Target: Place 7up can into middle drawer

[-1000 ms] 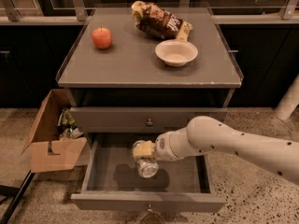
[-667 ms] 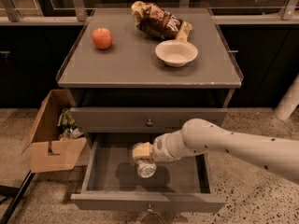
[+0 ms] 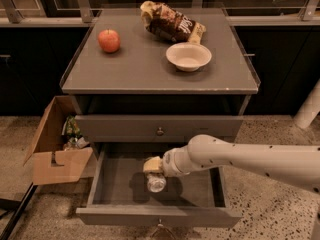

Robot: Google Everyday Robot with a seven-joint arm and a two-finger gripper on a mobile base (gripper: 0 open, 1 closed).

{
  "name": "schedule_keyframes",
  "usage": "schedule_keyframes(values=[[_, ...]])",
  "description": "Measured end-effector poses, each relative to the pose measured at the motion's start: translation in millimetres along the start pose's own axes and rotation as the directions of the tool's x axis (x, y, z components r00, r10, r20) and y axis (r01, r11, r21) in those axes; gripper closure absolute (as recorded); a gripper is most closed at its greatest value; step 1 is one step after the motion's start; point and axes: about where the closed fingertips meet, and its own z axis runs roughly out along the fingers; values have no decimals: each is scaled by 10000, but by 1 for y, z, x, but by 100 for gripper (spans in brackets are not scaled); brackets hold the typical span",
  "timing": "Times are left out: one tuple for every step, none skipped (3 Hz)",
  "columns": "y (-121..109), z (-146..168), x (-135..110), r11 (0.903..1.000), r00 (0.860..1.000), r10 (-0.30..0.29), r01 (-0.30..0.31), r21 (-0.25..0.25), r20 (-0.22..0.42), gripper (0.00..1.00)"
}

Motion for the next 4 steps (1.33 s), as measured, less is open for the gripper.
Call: schedule_keyframes(values=[[-23, 20, -2, 9970, 9979, 576, -591, 508, 308, 100], [-40, 34, -2, 9930, 9954, 868, -897, 765, 402, 100], [-54, 44, -1, 9886, 9931, 1065, -1111, 1016, 494, 100], [-68, 57, 0, 9852, 9921, 1175, -1219, 1207, 429, 100]])
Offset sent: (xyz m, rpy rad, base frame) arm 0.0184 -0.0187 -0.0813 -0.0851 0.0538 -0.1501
